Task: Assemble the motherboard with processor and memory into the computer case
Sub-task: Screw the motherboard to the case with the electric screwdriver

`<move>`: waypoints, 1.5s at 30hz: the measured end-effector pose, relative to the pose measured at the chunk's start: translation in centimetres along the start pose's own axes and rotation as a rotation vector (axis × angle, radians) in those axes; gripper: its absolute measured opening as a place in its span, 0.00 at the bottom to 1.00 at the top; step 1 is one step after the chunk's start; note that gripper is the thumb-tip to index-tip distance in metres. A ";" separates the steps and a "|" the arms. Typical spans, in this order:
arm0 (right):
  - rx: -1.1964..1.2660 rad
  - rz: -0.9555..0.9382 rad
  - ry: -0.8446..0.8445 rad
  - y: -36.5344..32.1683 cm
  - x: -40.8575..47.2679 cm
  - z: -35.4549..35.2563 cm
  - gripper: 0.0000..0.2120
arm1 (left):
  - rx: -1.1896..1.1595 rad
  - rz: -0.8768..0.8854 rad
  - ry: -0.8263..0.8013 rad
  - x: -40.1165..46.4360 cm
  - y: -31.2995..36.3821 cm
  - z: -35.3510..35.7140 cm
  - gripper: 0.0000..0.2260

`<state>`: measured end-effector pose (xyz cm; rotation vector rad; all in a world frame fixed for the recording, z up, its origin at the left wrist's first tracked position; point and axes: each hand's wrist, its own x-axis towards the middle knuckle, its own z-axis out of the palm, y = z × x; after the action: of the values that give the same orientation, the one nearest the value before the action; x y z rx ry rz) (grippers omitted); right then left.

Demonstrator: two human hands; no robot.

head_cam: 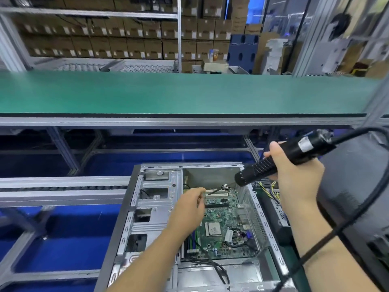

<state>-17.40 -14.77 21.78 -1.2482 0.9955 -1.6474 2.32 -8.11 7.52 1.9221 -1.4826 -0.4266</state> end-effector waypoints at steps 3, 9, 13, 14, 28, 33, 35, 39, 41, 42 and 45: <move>0.007 0.078 0.041 1.1 0.1 -0.6 0.08 | -0.019 0.029 0.002 0.6 0.6 -0.1 0.11; -0.019 0.150 0.023 2.9 -0.4 -0.1 0.06 | -0.195 0.108 0.027 1.8 3.8 1.1 0.07; -0.063 0.161 0.006 4.1 -0.3 0.1 0.13 | -0.125 0.055 -0.004 1.8 2.3 2.2 0.08; -0.071 0.165 0.009 4.5 -0.3 0.1 0.13 | -0.120 0.039 -0.007 1.8 2.0 2.4 0.08; -0.092 0.328 0.163 10.3 -1.4 -1.3 0.10 | 0.188 -0.153 -0.182 1.1 1.2 3.8 0.03; -0.057 0.329 0.225 11.5 -3.0 -1.9 0.08 | 0.385 -0.094 -0.234 0.2 1.2 3.8 0.08; -0.075 0.318 0.221 11.6 -3.3 -2.0 0.08 | 0.445 -0.052 -0.247 -0.1 1.5 3.6 0.09; -0.134 0.288 0.258 11.8 -4.6 -2.4 0.13 | 0.514 -0.013 -0.285 -0.7 1.8 3.2 0.10; -0.132 0.289 0.261 11.9 -5.2 -2.5 0.20 | 0.511 -0.005 -0.292 -1.0 1.6 3.1 0.12; -0.122 0.291 0.267 12.0 -5.6 -2.6 0.23 | 0.500 -0.008 -0.297 -1.2 1.4 3.0 0.13; -0.071 0.284 0.302 11.9 -5.8 -2.7 0.28 | 0.418 -0.041 -0.284 -1.3 0.9 3.2 0.12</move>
<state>-17.28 -13.20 8.30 -0.8674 1.3582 -1.6128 -0.66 -8.00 5.63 2.2923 -1.8318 -0.4490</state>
